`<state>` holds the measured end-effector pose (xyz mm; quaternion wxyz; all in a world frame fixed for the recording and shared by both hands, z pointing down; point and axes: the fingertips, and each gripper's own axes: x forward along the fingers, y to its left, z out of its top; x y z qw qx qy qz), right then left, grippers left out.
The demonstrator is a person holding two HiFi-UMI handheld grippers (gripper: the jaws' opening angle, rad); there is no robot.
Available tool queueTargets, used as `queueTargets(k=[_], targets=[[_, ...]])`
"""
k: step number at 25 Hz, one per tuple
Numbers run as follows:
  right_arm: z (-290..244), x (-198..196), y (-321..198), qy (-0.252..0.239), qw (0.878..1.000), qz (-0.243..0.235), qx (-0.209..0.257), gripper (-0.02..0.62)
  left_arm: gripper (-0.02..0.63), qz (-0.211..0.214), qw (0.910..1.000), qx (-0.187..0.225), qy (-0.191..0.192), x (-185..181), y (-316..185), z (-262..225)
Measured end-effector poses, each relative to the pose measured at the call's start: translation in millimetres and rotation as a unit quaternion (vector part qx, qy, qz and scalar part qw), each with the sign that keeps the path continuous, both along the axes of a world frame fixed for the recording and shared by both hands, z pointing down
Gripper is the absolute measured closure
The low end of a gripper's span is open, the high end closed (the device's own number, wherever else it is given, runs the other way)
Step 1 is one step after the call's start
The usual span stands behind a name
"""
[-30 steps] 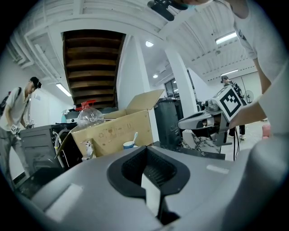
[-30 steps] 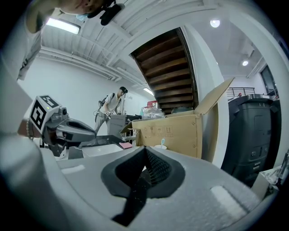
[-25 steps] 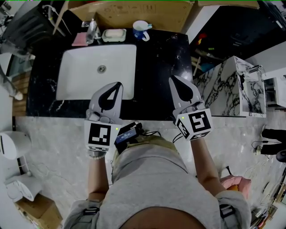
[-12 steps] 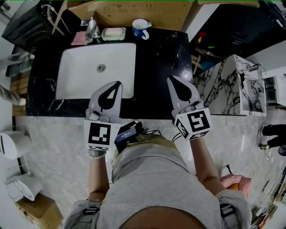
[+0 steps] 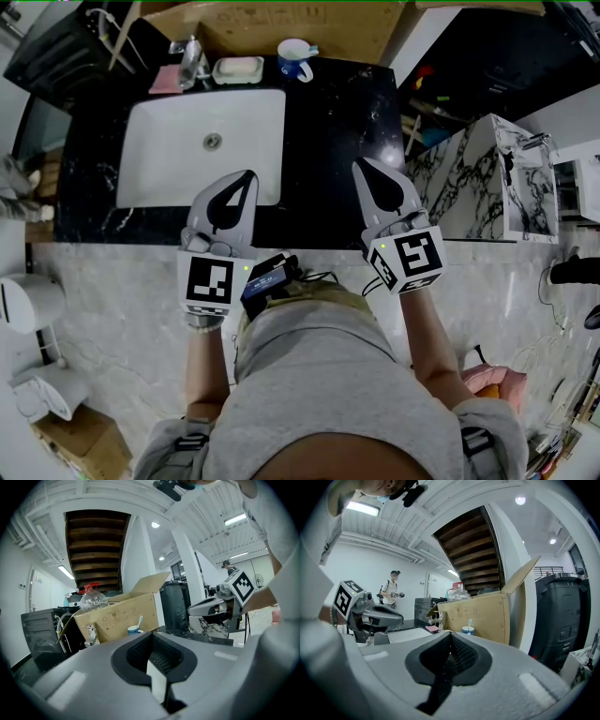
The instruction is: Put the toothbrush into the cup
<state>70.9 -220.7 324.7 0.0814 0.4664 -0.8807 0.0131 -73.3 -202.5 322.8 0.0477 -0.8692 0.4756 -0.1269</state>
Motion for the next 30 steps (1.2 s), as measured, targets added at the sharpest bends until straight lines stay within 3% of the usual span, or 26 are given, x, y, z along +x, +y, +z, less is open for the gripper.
queueTargets(k=[30], targets=[[9, -9, 0, 0.005, 1.000, -0.012, -0.015, 0.603, 0.595, -0.002, 1.0000, -0.009, 0.002, -1, 0, 5]])
